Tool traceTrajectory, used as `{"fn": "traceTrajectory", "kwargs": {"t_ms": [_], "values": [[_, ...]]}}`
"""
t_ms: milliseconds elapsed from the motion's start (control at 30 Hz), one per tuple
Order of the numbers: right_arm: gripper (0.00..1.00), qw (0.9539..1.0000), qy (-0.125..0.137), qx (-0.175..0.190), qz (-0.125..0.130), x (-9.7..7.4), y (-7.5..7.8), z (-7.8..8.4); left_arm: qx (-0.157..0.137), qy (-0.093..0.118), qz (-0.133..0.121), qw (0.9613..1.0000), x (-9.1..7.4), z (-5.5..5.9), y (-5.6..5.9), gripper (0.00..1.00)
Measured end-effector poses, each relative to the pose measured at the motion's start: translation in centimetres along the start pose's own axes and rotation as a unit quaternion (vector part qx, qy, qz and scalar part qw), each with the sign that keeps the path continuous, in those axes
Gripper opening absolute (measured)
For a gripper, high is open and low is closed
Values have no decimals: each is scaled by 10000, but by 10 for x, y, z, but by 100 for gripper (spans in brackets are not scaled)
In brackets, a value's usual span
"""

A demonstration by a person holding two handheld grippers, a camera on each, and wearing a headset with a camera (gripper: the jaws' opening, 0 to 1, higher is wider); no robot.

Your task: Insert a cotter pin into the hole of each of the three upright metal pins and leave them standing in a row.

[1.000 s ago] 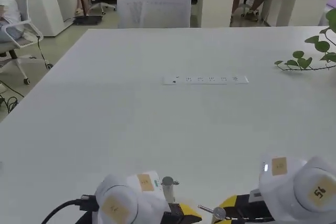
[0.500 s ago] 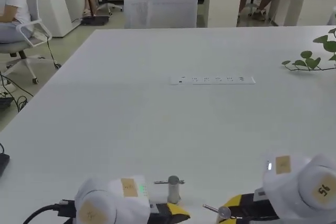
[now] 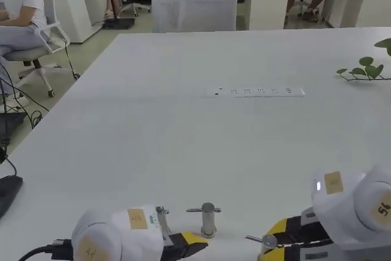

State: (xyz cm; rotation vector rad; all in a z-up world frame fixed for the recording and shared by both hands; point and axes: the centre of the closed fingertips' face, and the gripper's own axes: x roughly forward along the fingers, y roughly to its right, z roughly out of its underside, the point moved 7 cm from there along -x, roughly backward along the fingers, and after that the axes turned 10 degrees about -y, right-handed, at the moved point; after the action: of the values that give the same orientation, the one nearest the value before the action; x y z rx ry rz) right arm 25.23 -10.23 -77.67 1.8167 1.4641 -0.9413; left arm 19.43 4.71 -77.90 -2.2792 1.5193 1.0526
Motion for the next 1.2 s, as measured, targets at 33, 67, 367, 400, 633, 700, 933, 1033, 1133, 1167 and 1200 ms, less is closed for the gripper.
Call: {"fn": "traceTrajectory", "kwargs": {"t_ms": [33, 67, 367, 400, 633, 700, 933, 1033, 1133, 1167, 1200], "values": [[13, 10000, -2, -23, -5, -1, 2, 0, -12, -4, -23, 10000, -1, 0, 0, 77], [13, 10000, 4, -58, -20, -2, 5, -1, -21, -9, -27, 10000, -2, -1, 1, 78], [13, 9989, 153, -395, -192, -7, 26, -5, -194, 64, -119, 9997, -9, -1, 6, 95], [13, 9987, 138, -449, -201, -6, 27, -5, -191, 61, -138, 9997, -9, -1, 6, 94], [13, 9970, 74, -700, -315, -1, 35, -9, -387, 91, -361, 9986, -17, 3, 9, 99], [13, 9964, 94, -764, -361, 0, 36, -11, -458, 110, -410, 9981, -20, 4, 9, 99], [13, 9947, 140, -892, -486, 3, 43, -17, -593, 117, -606, 9963, -30, 8, 7, 99], [13, 9934, 110, -988, -573, 6, 45, -18, -652, 116, -658, 9956, -33, 8, 6, 99], [13, 9923, 96, -1078, -603, 8, 46, -17, -661, 95, -692, 9954, -36, 8, 6, 99], [13, 9922, 93, -1081, -621, 9, 47, -17, -658, 94, -718, 9952, -37, 8, 5, 99], [13, 9918, 89, -1098, -642, 10, 47, -17, -665, 94, -733, 9950, -37, 8, 4, 99]]}}
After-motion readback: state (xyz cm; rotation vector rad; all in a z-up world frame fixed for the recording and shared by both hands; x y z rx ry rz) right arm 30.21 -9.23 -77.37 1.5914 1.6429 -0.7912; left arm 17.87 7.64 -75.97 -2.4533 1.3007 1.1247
